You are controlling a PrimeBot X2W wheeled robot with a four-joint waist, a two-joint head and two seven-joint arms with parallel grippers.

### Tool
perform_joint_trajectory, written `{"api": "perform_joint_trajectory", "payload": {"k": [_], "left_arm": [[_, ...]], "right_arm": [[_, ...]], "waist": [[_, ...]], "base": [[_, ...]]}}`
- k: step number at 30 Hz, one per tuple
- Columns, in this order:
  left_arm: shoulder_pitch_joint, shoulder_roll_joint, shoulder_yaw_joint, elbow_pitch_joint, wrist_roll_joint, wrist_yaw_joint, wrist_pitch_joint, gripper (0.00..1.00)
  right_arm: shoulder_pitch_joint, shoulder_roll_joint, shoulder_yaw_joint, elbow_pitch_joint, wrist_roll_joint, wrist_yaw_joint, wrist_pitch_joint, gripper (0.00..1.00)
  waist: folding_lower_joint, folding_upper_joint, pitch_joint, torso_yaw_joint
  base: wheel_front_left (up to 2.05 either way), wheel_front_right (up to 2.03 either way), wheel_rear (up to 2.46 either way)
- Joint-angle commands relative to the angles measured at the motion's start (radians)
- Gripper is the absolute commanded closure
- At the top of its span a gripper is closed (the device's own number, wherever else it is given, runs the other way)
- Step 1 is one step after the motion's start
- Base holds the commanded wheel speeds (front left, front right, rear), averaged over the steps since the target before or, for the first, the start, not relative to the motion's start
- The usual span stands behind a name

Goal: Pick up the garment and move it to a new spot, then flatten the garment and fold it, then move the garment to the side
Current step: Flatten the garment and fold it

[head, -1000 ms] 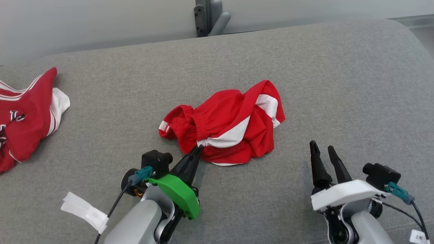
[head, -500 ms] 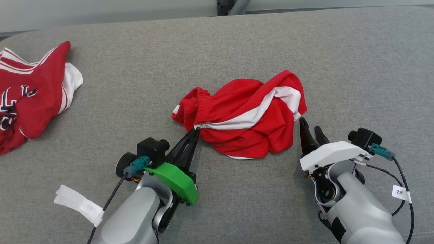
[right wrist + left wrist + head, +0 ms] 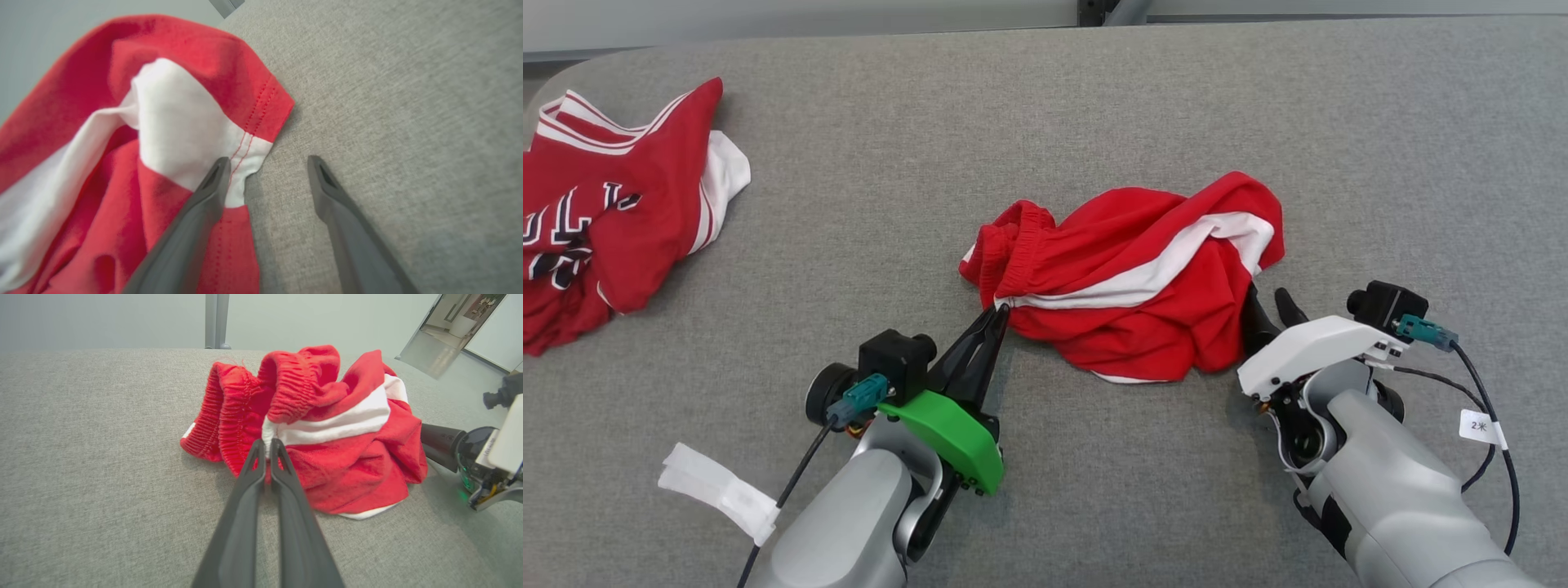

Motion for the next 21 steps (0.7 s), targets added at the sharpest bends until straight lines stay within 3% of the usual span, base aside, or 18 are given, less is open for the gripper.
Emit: {"api": "perform_joint_trajectory", "payload": {"k": [1,2,9,15,16,17,21], "left_arm": [[-0.016,0.001,0.001,0.003,0.004,-0.002,-0.005,1.00],[-0.015,0.000,-0.001,0.005,0.005,-0.003,-0.005,1.00],[-0.006,0.012,0.013,0.009,0.011,-0.006,-0.005,1.00],[0.018,0.017,0.048,-0.007,0.018,0.006,-0.004,1.00],[0.022,0.018,0.053,-0.009,0.020,0.006,-0.004,1.00],[0.026,0.019,0.057,-0.011,0.023,0.006,-0.004,1.00],[0.037,0.017,0.065,-0.011,0.033,0.004,-0.004,1.00]], "right_arm": [[0.024,0.029,0.012,0.028,-0.001,0.001,0.018,0.96],[0.022,0.029,0.014,0.035,-0.005,0.001,0.018,1.00],[0.020,0.027,0.034,0.046,-0.035,0.001,0.017,1.00],[0.053,0.019,-0.052,-0.016,-0.079,0.001,0.011,1.00],[0.060,0.018,-0.057,-0.020,-0.072,0.001,0.011,0.21],[0.064,0.018,-0.057,-0.023,-0.068,0.001,0.011,0.00],[0.049,0.017,-0.063,-0.025,-0.059,0.001,0.011,0.00]], "waist": [[0.0000,0.0000,0.000,0.007],[0.0000,0.0000,-0.002,0.011],[0.0000,0.0000,-0.006,0.026],[0.0000,0.0000,-0.016,0.023],[0.0000,0.0000,-0.018,0.022],[0.0000,0.0000,-0.019,0.021],[0.0000,0.0000,-0.019,0.025]], "base": [[0.00,0.00,0.00],[0.00,0.00,0.00],[0.00,0.00,0.00],[0.00,0.00,0.00],[0.00,0.00,0.00],[0.00,0.00,0.00],[0.00,0.00,0.00]]}}
